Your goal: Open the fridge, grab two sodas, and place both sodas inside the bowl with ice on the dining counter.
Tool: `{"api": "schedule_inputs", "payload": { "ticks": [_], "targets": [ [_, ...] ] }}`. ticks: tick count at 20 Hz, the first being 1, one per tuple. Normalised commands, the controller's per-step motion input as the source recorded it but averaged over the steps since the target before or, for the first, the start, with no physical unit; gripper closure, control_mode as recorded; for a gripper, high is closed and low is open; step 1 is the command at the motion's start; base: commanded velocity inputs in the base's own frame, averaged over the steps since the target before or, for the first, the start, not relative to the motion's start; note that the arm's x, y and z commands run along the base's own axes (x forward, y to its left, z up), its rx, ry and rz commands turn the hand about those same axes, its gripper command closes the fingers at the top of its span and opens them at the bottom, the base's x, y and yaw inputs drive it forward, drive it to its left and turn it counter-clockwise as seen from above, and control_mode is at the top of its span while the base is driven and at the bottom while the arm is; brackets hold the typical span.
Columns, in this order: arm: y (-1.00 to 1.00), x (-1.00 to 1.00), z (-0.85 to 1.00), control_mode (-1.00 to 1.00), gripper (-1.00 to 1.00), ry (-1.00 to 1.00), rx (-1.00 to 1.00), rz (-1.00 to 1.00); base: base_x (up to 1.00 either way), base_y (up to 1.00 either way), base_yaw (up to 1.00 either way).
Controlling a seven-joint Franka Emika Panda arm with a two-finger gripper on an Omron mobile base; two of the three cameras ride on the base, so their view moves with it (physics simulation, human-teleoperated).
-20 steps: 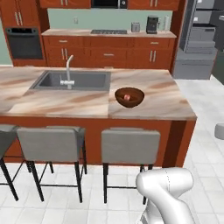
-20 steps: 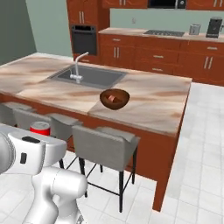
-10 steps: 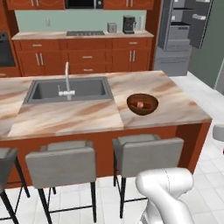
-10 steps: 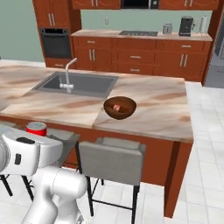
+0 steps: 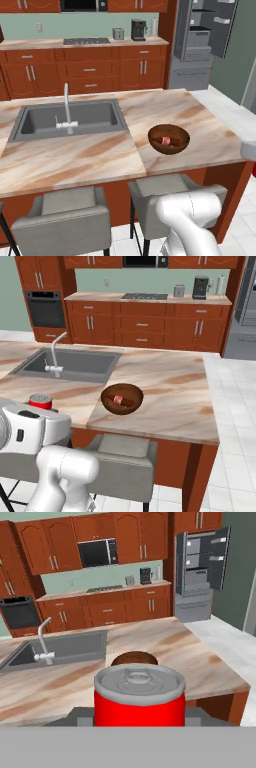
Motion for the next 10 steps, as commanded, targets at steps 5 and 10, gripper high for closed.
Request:
{"api": "schedule_inputs", "payload": {
  "ticks": [5, 10],
  "targets": [
    [0.02, 0.6, 0.0, -1.0, 1.0, 0.22, -0.01, -0.01, 0.4, 0.0, -0.03],
    [0.13, 1.0, 0.0, -1.0, 1.0, 0.5, -0.07, 0.0, 0.0, 0.0, 0.0]
  ]
}}
